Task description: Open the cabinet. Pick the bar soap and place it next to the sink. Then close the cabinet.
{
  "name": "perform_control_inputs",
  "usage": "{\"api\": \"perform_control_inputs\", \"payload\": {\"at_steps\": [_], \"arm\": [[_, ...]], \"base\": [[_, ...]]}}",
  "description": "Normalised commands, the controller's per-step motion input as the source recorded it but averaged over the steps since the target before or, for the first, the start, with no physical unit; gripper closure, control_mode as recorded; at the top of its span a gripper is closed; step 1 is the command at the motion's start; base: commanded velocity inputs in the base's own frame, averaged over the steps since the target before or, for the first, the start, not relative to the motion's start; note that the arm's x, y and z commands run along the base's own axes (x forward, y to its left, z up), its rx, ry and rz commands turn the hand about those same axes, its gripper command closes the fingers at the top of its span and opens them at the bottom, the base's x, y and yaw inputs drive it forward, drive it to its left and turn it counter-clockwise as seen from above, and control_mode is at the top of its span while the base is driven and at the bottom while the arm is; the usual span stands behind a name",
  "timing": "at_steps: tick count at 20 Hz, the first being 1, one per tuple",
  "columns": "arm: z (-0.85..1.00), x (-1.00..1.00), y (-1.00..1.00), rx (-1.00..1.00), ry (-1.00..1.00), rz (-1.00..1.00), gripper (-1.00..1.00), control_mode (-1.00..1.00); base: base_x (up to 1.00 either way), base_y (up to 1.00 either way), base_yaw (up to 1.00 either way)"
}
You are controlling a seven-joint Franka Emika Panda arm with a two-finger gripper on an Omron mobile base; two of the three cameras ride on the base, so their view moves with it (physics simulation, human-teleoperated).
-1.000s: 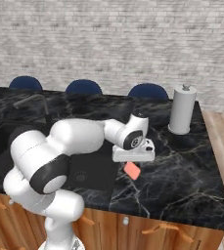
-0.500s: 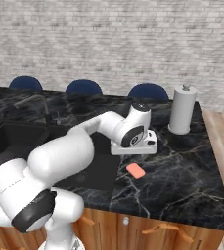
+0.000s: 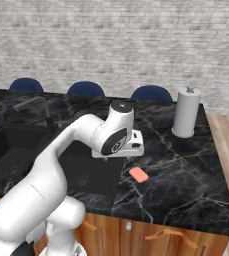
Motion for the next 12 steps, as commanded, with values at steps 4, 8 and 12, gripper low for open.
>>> {"api": "perform_control_inputs", "payload": {"at_steps": [4, 8, 12], "arm": [[0.35, -0.73, 1.00, 0.00, 0.00, -0.08, -1.00, -1.00], [0.44, -0.75, 0.65, 0.00, 0.00, -0.06, -1.00, -1.00], [0.47, -0.71, 0.43, 0.00, 0.00, -0.07, -1.00, -1.00]], "base": [[0.00, 0.00, 0.00], [0.00, 0.00, 0.00], [0.00, 0.00, 0.00]]}}
